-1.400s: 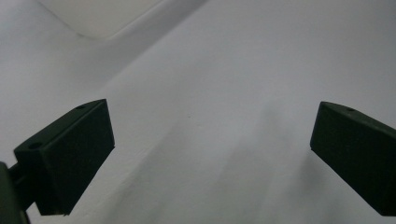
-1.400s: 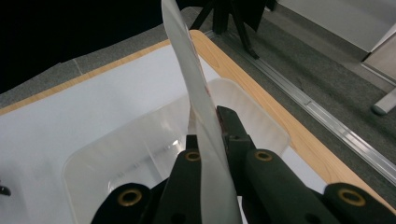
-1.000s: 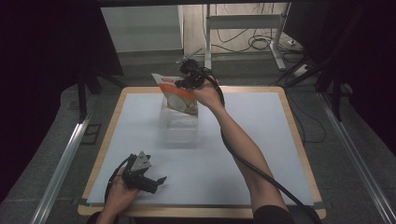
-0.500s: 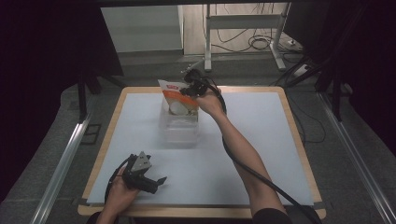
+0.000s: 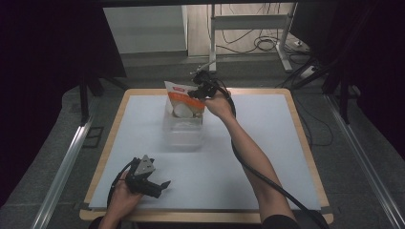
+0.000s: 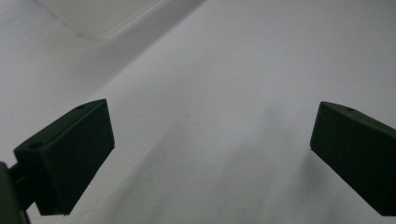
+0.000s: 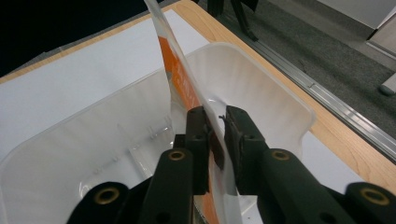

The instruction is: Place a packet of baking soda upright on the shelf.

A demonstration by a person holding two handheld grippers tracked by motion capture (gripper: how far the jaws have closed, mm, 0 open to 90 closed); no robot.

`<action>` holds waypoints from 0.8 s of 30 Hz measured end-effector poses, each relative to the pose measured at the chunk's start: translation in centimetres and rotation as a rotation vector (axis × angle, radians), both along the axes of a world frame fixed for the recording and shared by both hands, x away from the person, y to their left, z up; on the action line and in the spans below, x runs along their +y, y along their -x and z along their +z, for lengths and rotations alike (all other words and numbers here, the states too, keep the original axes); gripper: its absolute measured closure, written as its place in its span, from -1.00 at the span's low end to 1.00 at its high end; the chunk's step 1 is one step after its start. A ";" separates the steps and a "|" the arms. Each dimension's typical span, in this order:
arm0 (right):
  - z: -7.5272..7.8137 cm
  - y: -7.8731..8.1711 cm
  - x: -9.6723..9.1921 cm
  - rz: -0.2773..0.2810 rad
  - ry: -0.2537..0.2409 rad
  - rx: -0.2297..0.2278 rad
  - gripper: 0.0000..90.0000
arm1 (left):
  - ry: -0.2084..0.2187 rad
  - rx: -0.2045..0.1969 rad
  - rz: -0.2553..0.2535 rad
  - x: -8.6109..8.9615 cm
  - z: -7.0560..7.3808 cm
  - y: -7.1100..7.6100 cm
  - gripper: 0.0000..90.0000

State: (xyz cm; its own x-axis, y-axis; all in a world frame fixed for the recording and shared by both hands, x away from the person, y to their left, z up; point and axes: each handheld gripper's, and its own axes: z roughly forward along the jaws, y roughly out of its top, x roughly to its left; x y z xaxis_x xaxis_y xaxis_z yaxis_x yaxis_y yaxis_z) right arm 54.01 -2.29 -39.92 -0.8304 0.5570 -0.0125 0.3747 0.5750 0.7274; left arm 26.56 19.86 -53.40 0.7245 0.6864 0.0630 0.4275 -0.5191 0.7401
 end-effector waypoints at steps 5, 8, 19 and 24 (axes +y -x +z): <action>0.3 0.2 -0.6 -0.012 -0.018 0.011 0.25 | -0.004 0.002 -0.001 -0.1 0.0 0.0 -1.00; 0.4 0.4 -0.7 -0.018 -0.016 -0.006 -0.01 | -0.008 0.001 -0.001 -0.1 0.0 0.0 -1.00; 0.3 1.4 -0.5 -0.024 0.019 -0.053 -0.57 | -0.011 0.003 -0.001 -0.1 -0.1 0.0 -1.00; 0.4 1.5 -0.7 -0.031 0.017 -0.064 -0.73 | -0.012 0.003 -0.001 -0.1 -0.1 0.0 -1.00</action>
State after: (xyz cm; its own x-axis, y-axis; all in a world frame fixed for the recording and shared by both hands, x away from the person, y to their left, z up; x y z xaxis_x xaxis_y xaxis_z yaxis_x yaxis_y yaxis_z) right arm 52.47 -2.98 -39.54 -0.8102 0.5813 -0.0750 0.3453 0.5767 0.7404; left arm 26.58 19.72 -53.48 0.7254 0.6849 0.0686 0.4295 -0.5282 0.7325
